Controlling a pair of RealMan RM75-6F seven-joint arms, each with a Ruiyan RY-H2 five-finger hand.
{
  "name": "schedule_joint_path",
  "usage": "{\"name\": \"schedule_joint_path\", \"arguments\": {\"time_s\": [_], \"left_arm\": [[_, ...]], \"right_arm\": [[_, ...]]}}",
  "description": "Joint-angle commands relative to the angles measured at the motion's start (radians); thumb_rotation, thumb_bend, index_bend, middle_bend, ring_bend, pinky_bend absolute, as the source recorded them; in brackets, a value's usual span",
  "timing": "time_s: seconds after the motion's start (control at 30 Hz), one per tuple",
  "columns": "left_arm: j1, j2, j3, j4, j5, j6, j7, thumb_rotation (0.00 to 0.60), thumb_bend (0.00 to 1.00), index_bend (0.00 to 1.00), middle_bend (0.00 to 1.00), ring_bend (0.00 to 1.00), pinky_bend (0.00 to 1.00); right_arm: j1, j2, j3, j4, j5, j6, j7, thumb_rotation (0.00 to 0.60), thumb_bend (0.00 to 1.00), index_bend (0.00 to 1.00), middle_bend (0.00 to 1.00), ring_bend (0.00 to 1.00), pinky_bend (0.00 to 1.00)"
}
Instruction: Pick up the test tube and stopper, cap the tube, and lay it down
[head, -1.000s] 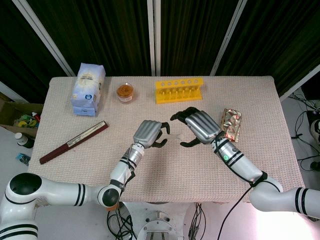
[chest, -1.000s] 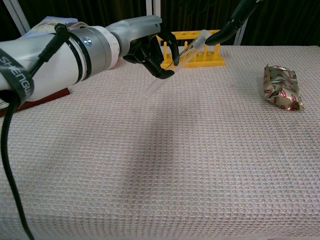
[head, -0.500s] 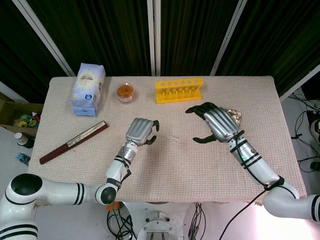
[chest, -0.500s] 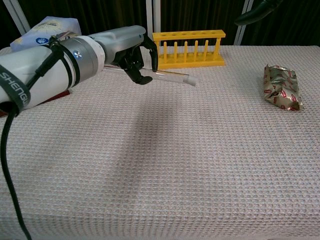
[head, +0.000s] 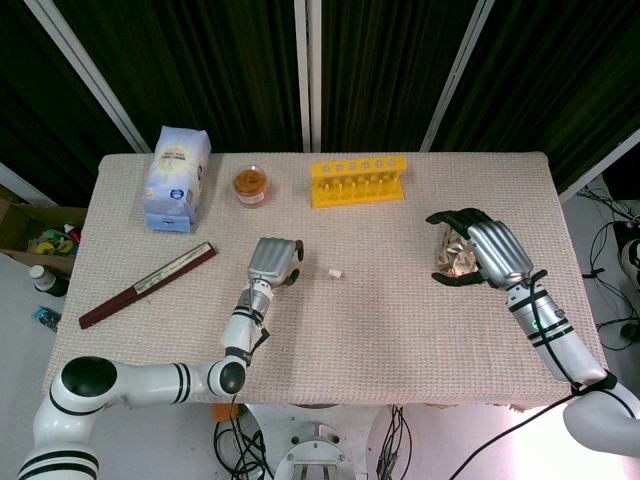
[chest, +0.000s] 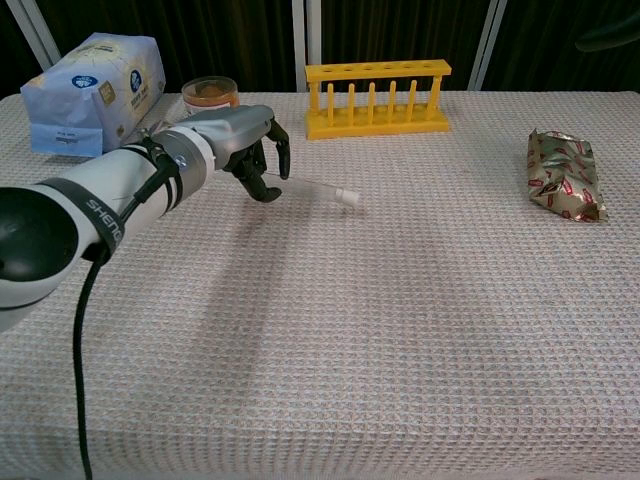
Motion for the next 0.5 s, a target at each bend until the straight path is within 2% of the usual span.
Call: {"name": "schedule_joint_path", "arguments": {"time_s": [0.03, 0.23, 0.4, 0.5], "left_arm": [[-0.002, -0.024, -0.009, 0.038, -0.019, -0.026, 0.010, 0.600, 0.47, 0.62, 0.93, 0.91, 1.00], [0.006, -0.017, -0.016, 0.025, -0.017, -0.024, 0.032, 0.600, 0.46, 0.41, 0.93, 0.90, 1.00], [0.022, 0.027, -0.013, -0.050, -0.008, -0.012, 0.053, 0.600, 0.45, 0.23, 0.91, 0.89, 1.00], [0.038, 0.084, -0.006, -0.124, -0.015, -0.008, 0.074, 0.600, 0.43, 0.16, 0.86, 0.85, 1.00]], "right_arm": [[-0.007, -0.007, -0.004, 0.013, -0.005, -0.002, 0.013, 0.600, 0.04, 0.26, 0.29, 0.25, 0.22], [-0.017, -0.015, -0.004, 0.031, -0.011, -0.003, 0.038, 0.600, 0.04, 0.26, 0.29, 0.25, 0.22], [-0.031, -0.016, -0.005, 0.038, -0.013, 0.002, 0.052, 0.600, 0.04, 0.26, 0.29, 0.25, 0.22], [-0.044, -0.012, -0.008, 0.039, -0.012, 0.010, 0.059, 0.600, 0.05, 0.26, 0.29, 0.25, 0.22]]}}
